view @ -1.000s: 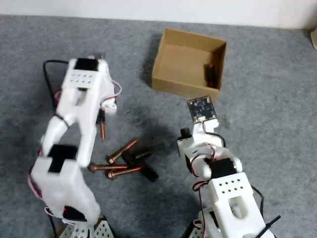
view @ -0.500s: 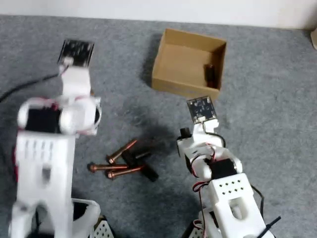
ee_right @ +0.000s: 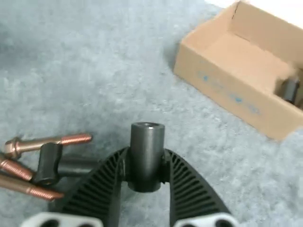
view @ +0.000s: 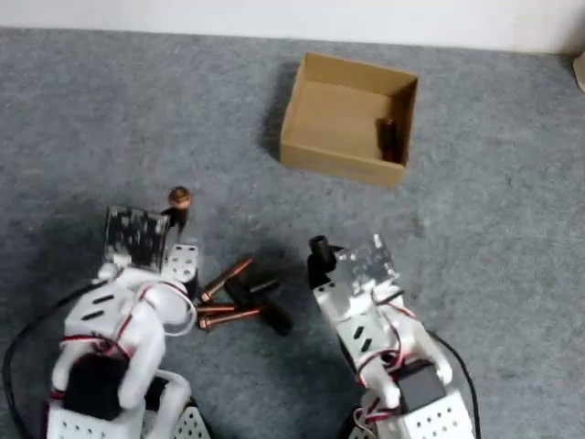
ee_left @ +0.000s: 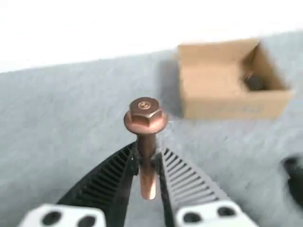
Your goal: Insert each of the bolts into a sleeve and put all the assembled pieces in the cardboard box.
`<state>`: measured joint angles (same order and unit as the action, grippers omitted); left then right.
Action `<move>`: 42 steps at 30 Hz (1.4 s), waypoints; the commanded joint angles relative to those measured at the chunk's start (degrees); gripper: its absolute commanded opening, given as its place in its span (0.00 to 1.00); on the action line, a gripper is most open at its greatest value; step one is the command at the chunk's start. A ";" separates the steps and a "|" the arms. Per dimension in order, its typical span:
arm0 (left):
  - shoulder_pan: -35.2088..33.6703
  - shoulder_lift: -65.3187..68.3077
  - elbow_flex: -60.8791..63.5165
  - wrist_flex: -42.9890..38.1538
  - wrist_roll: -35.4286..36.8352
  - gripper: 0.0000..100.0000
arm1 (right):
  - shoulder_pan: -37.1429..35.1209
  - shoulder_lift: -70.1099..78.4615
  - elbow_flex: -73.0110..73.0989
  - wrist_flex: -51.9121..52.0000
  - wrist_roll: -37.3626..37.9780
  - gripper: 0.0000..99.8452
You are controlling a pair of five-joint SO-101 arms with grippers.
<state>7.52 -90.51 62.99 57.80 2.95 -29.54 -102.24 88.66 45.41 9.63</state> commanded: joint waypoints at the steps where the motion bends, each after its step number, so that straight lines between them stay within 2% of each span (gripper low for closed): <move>1: 5.58 -5.58 5.93 -15.65 14.42 0.01 | -1.80 -2.15 -1.36 1.71 0.97 0.00; 5: 10.51 -8.92 16.13 -32.09 25.32 0.01 | -4.00 -3.03 -1.89 1.80 0.97 0.00; 7: 13.05 -10.42 20.70 -38.51 25.93 0.01 | -5.23 -3.30 -2.07 1.80 0.97 0.00; 9: 15.43 -12.00 23.78 -41.67 25.93 0.01 | -6.11 -3.21 -2.24 1.80 1.14 0.00; 16: 22.73 -14.11 26.15 -42.02 26.37 0.01 | -6.29 -3.21 -2.33 1.80 1.23 0.00; 22: 27.47 -14.02 26.15 -36.31 26.37 0.01 | -6.20 -3.21 -2.33 1.80 1.32 0.00; 29: 27.12 -14.02 25.89 -30.77 26.20 0.01 | -6.11 -3.21 -2.33 1.80 1.32 0.00; 35: 21.41 -14.02 25.63 -30.86 26.20 0.01 | -6.11 -3.21 -2.33 1.80 1.32 0.00; 42: 20.88 -14.02 24.13 -30.24 26.37 0.01 | -6.11 -3.21 -3.12 1.80 1.41 0.00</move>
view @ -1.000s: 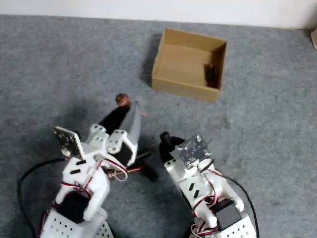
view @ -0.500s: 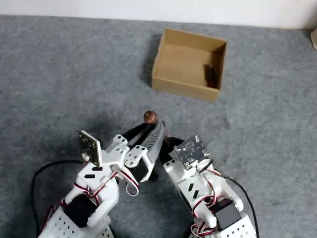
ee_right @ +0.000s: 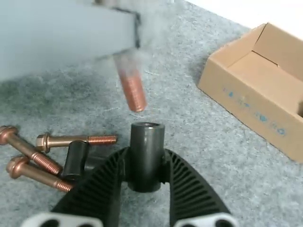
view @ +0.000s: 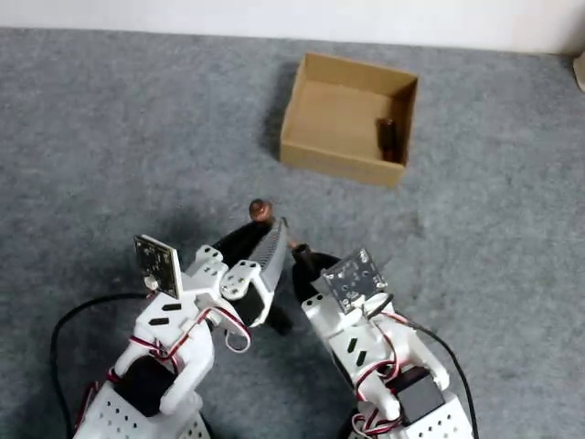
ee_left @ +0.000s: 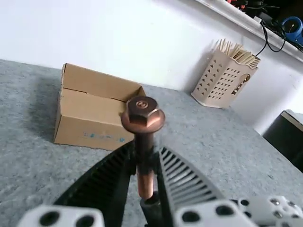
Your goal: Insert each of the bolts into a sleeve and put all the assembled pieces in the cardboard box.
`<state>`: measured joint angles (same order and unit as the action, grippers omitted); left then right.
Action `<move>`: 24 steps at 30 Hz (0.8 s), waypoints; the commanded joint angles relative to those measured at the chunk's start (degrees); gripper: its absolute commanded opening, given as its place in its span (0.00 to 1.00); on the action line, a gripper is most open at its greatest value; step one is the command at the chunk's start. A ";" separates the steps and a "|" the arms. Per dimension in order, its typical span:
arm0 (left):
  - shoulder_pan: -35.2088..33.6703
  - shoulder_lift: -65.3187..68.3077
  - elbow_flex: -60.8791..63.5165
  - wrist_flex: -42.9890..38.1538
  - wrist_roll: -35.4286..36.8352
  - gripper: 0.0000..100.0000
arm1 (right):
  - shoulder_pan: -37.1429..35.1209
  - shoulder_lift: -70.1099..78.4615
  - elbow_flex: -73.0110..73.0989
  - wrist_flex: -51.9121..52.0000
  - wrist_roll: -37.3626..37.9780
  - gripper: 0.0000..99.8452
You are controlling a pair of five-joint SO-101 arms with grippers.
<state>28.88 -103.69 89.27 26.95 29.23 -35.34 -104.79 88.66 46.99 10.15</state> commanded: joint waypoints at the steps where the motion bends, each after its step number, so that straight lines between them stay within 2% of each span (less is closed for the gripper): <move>1: -0.40 -0.84 -2.86 1.58 0.09 0.01 | -0.31 -0.66 -4.00 0.22 1.58 0.00; 5: 3.65 -0.84 -5.85 5.19 0.18 0.01 | -0.48 -0.66 -5.41 -0.04 6.77 0.00; 9: 6.81 -0.75 -6.20 6.24 0.09 0.01 | -0.75 -0.66 -5.23 -0.13 7.21 0.00; 15: 4.53 -0.75 -8.13 5.63 -0.18 0.01 | -0.84 -0.66 -5.05 -0.13 6.86 0.00; 24: 4.18 -0.75 -6.20 5.71 0.00 0.01 | -5.76 -0.66 -5.49 0.13 6.86 0.00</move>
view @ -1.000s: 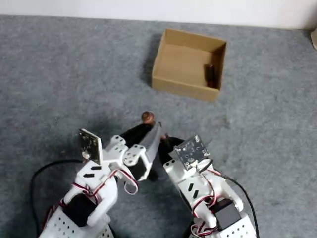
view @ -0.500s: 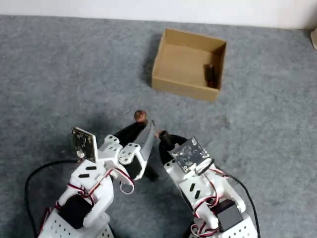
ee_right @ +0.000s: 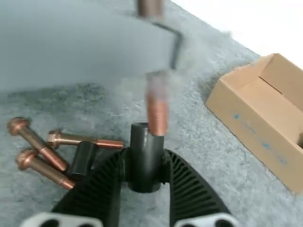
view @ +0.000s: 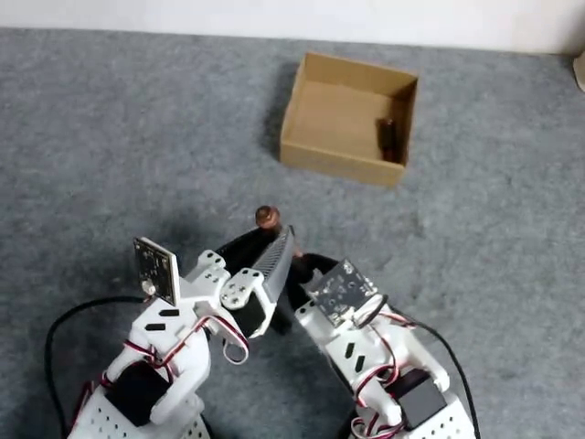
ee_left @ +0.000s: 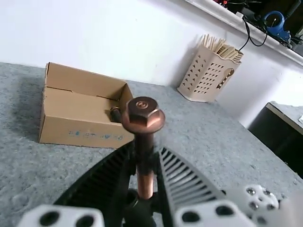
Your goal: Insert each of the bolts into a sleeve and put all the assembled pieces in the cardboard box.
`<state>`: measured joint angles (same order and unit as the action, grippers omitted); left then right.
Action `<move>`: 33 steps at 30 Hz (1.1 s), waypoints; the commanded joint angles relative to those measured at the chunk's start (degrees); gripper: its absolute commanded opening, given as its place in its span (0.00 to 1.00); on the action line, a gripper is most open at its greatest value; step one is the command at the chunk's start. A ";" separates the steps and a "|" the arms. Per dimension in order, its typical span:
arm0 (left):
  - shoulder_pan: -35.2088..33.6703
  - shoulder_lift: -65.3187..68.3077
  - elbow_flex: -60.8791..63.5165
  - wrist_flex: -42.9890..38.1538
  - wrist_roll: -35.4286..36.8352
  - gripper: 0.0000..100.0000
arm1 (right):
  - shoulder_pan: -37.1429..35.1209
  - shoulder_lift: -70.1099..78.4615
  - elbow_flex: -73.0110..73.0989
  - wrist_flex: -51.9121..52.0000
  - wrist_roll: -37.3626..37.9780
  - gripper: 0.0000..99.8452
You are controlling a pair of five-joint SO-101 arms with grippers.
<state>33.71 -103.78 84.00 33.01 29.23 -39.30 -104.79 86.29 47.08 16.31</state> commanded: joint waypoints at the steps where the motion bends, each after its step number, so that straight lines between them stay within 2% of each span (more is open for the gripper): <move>1: -0.66 -0.66 -0.92 -0.35 0.00 0.01 | -1.71 -0.66 -3.12 -0.04 0.79 0.00; 10: -0.84 -0.75 -4.44 0.97 -0.09 0.01 | 1.71 -0.66 -3.12 -0.22 0.88 0.00; 25: -3.47 -0.57 -7.25 0.97 0.00 0.01 | 1.71 -0.66 -7.78 1.36 0.88 0.00; 28: -5.14 -0.40 -11.30 1.32 0.00 0.01 | 1.71 -0.66 -7.78 2.51 0.97 0.00; 33: -4.97 7.43 -15.43 2.99 0.18 0.01 | 1.71 -0.66 -8.22 2.42 0.97 0.00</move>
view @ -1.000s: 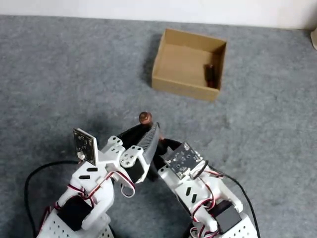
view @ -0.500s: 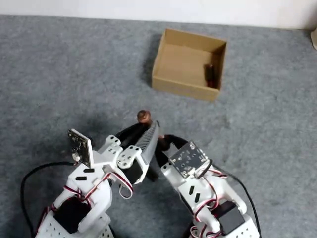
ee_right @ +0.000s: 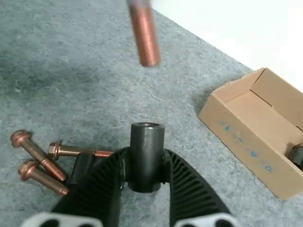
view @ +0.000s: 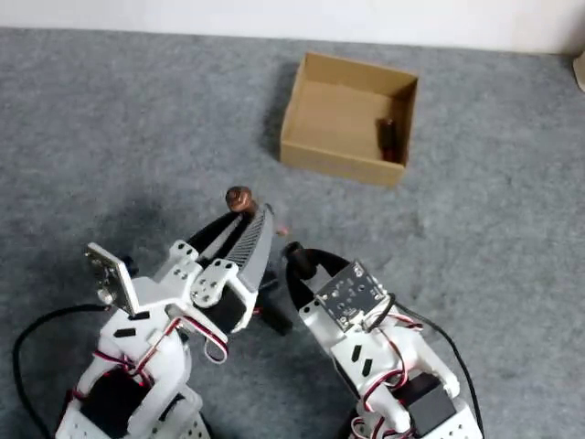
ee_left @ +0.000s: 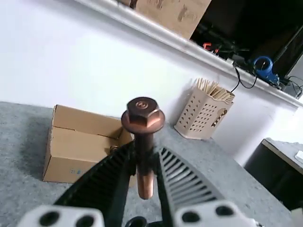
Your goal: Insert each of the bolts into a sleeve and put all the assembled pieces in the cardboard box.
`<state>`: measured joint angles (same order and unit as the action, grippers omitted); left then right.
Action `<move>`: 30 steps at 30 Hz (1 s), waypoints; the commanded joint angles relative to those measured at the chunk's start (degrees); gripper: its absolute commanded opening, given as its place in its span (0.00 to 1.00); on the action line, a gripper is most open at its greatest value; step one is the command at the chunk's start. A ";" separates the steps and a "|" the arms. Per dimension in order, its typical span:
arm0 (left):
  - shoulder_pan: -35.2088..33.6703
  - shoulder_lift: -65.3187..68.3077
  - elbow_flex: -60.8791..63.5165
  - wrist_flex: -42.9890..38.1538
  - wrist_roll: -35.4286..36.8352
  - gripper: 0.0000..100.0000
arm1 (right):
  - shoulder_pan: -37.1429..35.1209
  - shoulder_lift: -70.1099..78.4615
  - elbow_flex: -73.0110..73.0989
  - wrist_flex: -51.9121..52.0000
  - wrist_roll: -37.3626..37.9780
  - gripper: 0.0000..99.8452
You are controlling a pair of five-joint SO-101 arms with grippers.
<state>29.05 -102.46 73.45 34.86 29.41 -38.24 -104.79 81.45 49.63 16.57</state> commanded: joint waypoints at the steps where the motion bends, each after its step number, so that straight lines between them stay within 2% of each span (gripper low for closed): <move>1: -0.31 7.87 -5.41 1.32 0.00 0.01 | 0.66 -0.66 -4.00 -0.04 0.53 0.00; 4: 0.13 10.59 -6.81 1.41 0.00 0.01 | 0.48 -0.66 -4.79 0.04 0.44 0.00; 9: 5.23 11.03 -6.55 1.41 0.00 0.01 | 0.31 -0.66 -4.88 0.04 0.44 0.00; 24: 5.67 11.03 -3.65 1.49 0.00 0.01 | 0.40 -0.66 -8.92 -0.48 0.44 0.00; 30: 7.43 11.12 -3.65 1.49 0.00 0.01 | 0.48 -0.66 -9.10 -3.91 0.44 0.00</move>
<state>33.45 -92.26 70.11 36.18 29.41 -38.07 -104.97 75.91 49.01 16.66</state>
